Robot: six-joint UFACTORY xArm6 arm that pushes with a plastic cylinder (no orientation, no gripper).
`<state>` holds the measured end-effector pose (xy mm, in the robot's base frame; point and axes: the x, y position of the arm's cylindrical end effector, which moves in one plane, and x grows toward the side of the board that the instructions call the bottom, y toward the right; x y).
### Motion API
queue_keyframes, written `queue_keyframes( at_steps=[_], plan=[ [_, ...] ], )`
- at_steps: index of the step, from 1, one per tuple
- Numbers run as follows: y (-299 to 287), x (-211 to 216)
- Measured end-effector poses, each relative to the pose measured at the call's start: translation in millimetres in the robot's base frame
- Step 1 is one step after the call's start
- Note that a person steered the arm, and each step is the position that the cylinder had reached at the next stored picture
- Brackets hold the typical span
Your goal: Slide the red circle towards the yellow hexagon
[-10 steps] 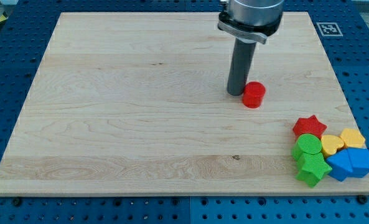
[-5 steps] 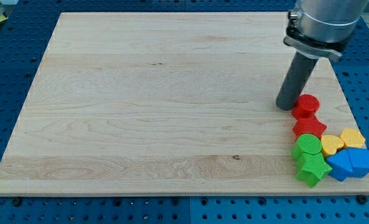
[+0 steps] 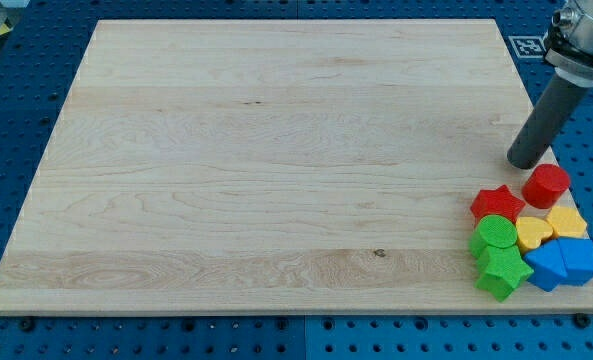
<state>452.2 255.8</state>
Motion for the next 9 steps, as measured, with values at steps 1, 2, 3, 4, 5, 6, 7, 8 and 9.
queue_keyframes(
  at_steps=[1,2,3,4,5,6,7,8,9],
  plan=[
    [21,-1],
    [34,4],
    [34,26],
    [31,41],
    [28,41],
    [28,41],
    [23,42],
    [17,42],
    [17,44]
  ],
)
